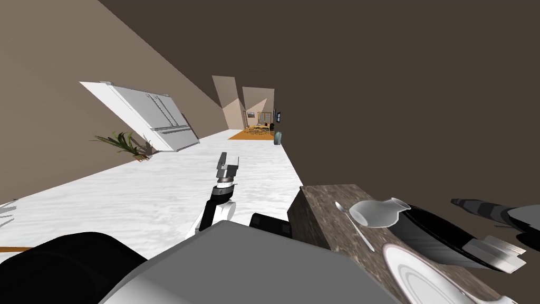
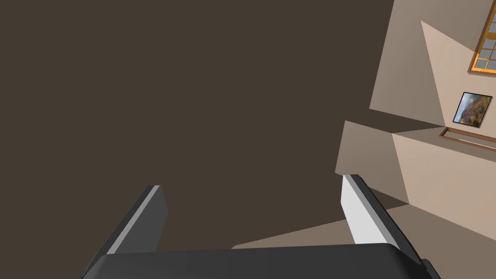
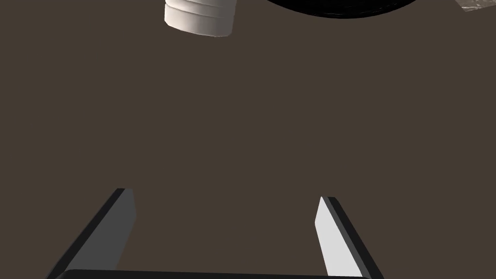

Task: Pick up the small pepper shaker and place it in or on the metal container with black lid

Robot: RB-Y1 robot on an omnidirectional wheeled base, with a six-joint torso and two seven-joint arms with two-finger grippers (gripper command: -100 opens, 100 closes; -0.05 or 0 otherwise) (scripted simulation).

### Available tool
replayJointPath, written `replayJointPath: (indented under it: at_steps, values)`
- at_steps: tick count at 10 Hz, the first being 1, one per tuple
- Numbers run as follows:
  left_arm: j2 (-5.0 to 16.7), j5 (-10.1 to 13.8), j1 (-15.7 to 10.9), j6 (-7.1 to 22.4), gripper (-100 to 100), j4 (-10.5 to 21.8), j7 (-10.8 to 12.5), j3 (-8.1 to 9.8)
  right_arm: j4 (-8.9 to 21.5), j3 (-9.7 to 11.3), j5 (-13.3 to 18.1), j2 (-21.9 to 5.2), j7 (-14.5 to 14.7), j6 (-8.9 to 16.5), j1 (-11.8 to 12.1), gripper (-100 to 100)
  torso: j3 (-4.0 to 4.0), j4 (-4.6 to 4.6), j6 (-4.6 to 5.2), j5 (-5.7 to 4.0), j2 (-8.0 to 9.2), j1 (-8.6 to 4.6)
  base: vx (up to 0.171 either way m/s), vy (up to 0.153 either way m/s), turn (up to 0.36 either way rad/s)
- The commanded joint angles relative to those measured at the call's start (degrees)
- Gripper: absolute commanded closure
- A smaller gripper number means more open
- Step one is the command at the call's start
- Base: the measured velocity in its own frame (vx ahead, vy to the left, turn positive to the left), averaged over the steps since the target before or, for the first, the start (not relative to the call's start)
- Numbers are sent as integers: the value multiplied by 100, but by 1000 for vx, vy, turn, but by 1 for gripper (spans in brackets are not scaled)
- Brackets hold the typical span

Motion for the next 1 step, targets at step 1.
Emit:
replayJointPath:
  at_steps: [1]
  values:
    - [0, 0, 0, 0, 0, 0, 0, 0, 0, 0, 0, 0, 0, 0, 0, 0, 0, 0, 0, 0, 0, 0, 0, 0, 0]
